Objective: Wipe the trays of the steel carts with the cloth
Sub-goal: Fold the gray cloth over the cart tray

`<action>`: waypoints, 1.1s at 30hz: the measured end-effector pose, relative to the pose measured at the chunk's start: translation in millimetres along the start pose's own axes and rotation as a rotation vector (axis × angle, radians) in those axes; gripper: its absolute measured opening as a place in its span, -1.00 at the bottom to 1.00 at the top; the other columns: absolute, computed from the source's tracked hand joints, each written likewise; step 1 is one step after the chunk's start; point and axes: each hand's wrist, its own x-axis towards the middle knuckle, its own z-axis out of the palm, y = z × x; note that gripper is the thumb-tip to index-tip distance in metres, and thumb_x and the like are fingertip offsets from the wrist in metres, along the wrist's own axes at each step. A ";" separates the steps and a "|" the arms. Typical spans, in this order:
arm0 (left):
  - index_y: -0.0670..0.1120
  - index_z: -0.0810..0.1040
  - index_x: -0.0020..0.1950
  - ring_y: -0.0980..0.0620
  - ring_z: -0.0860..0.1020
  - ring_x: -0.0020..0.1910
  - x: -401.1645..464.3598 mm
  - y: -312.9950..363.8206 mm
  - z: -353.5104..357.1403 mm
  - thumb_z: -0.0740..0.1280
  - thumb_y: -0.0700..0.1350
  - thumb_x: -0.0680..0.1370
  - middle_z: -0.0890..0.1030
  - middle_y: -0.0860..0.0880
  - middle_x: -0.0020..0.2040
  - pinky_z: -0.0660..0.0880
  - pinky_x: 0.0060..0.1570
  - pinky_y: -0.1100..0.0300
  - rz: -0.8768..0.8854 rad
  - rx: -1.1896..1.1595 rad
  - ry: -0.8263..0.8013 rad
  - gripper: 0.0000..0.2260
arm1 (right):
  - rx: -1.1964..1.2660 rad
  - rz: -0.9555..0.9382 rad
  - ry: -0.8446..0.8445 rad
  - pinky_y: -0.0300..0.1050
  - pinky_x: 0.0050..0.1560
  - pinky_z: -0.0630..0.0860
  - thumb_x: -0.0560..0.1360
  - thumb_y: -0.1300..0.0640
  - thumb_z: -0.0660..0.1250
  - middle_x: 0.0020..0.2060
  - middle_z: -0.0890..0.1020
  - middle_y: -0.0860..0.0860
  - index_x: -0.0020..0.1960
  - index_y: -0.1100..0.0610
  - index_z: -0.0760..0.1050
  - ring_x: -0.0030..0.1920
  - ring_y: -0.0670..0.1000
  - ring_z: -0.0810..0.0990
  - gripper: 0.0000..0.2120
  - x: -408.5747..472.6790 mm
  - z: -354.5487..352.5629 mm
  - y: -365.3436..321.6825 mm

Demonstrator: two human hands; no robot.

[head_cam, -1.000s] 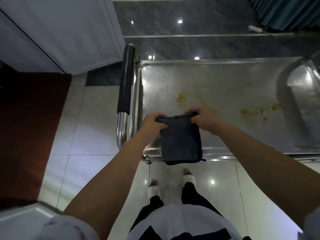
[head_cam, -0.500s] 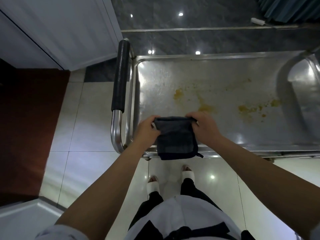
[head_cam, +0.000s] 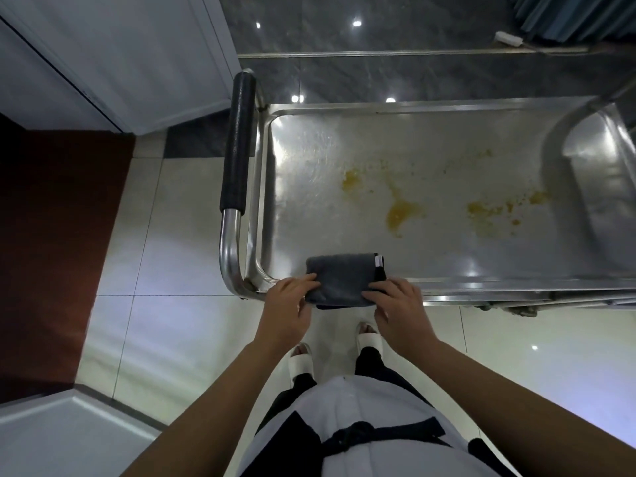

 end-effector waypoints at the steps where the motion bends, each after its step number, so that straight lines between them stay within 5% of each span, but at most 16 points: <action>1: -0.09 0.66 0.18 0.01 0.52 0.20 0.6 4.1 -0.7 0.20 -0.15 0.48 0.65 0.04 0.20 0.35 0.27 0.18 -0.041 -0.043 0.011 -0.64 | 0.020 0.028 0.007 0.07 0.09 0.45 0.33 0.32 0.46 0.04 0.67 -0.01 0.04 0.09 0.68 0.09 0.13 0.55 -0.69 2.7 0.4 -3.9; 5: -0.03 0.63 0.18 0.02 0.49 0.23 24.3 21.7 -9.3 0.33 -0.11 0.54 0.60 0.12 0.11 0.47 0.24 0.07 -0.243 -0.227 0.035 -0.77 | 0.083 0.093 -0.044 0.11 0.09 0.52 0.35 0.21 0.29 0.03 0.63 0.00 -0.02 0.11 0.64 0.07 0.13 0.55 -0.75 6.7 -6.3 -15.1; 9: 0.12 0.32 0.47 -0.12 0.40 0.38 64.9 18.8 -14.9 0.43 0.18 0.44 0.45 -0.03 0.40 0.40 0.37 -0.13 -0.440 -0.096 -0.302 -0.36 | 0.058 0.106 -0.086 0.12 0.32 0.43 0.45 0.18 0.39 0.17 0.63 0.02 0.13 0.11 0.66 0.23 0.11 0.54 -0.74 -0.6 -14.2 -17.4; 12: 0.02 0.52 0.29 -0.04 0.59 0.07 86.8 24.2 -25.2 0.50 0.04 0.43 0.61 -0.04 0.12 0.58 0.05 0.05 -0.467 -0.053 -0.487 -0.55 | 0.066 0.098 -0.126 0.14 0.37 0.40 0.47 0.18 0.38 0.25 0.60 0.00 0.20 0.09 0.65 0.31 0.10 0.51 -0.70 -6.0 -18.9 -12.8; 15: -0.07 0.59 0.01 0.08 0.60 -0.16 91.9 38.0 -36.6 0.51 -0.06 0.46 0.62 0.01 -0.13 0.45 -0.29 0.30 -0.453 -0.035 -0.604 -0.80 | 0.165 0.139 -0.224 -0.03 0.38 0.33 0.52 0.23 0.33 0.33 0.54 -0.04 0.26 0.08 0.61 0.34 0.06 0.47 -0.67 -3.3 -33.7 -9.4; 18: -0.10 0.54 -0.05 0.03 0.58 -0.17 84.3 56.5 -44.6 0.49 -0.10 0.47 0.61 -0.07 -0.13 0.51 -0.25 0.19 -0.470 -0.162 -0.580 -0.83 | 0.384 0.265 -0.239 -0.36 0.17 0.36 0.55 0.25 0.32 0.25 0.56 0.00 0.30 0.12 0.57 0.25 -0.02 0.51 -0.67 0.0 -52.2 -6.0; 22: -0.24 0.49 0.06 -0.20 0.64 -0.01 70.9 92.4 -52.8 0.45 -0.14 0.51 0.63 -0.26 0.01 0.63 -0.08 -0.04 -0.572 -0.396 -0.474 -0.75 | 0.574 0.300 -0.084 -0.30 0.19 0.34 0.54 0.14 0.40 0.35 0.48 -0.06 0.44 -0.01 0.41 0.29 -0.08 0.46 -0.52 1.0 -75.3 4.9; 26: -0.26 0.54 0.04 -0.18 0.66 -0.06 76.0 129.8 -52.3 0.44 -0.20 0.53 0.63 -0.25 -0.01 0.66 -0.09 -0.03 -0.768 -0.714 -0.326 -0.82 | 0.425 -0.013 -0.263 -0.16 0.49 0.03 0.37 -0.33 0.44 0.56 0.03 -0.21 0.61 -0.14 -0.05 0.54 -0.16 0.01 0.01 4.5 -90.5 20.8; 28: -0.31 0.57 0.12 -0.16 0.64 -0.04 83.7 143.4 -54.0 0.44 -0.23 0.52 0.63 -0.28 0.04 0.66 -0.08 0.01 -0.843 -0.926 -0.283 -0.77 | 0.254 -0.174 -0.274 -0.13 0.54 -0.16 0.33 -0.43 0.38 0.58 -0.13 -0.24 0.60 -0.18 -0.21 0.56 -0.22 -0.22 0.10 11.5 -89.4 22.7; 30: -0.34 0.56 0.22 -0.11 0.62 -0.08 90.1 156.5 -54.9 0.42 -0.22 0.53 0.61 -0.28 0.05 0.65 -0.23 0.15 -0.896 -1.097 -0.244 -0.69 | 0.256 -0.253 -0.104 -0.09 0.55 -0.03 0.36 -0.34 0.42 0.57 0.02 -0.21 0.61 -0.13 -0.09 0.57 -0.21 -0.13 0.03 22.7 -89.3 23.5; 33: -0.29 0.54 0.21 -0.02 0.60 -0.22 92.9 172.3 -59.6 0.37 -0.22 0.57 0.59 -0.21 -0.06 0.60 -0.37 0.25 -0.929 -1.263 -0.215 -0.75 | 0.220 -0.317 0.197 0.11 0.51 0.16 0.39 -0.24 0.36 0.43 0.45 -0.05 0.48 0.02 0.30 0.51 0.04 0.31 -0.26 49.9 -96.6 27.4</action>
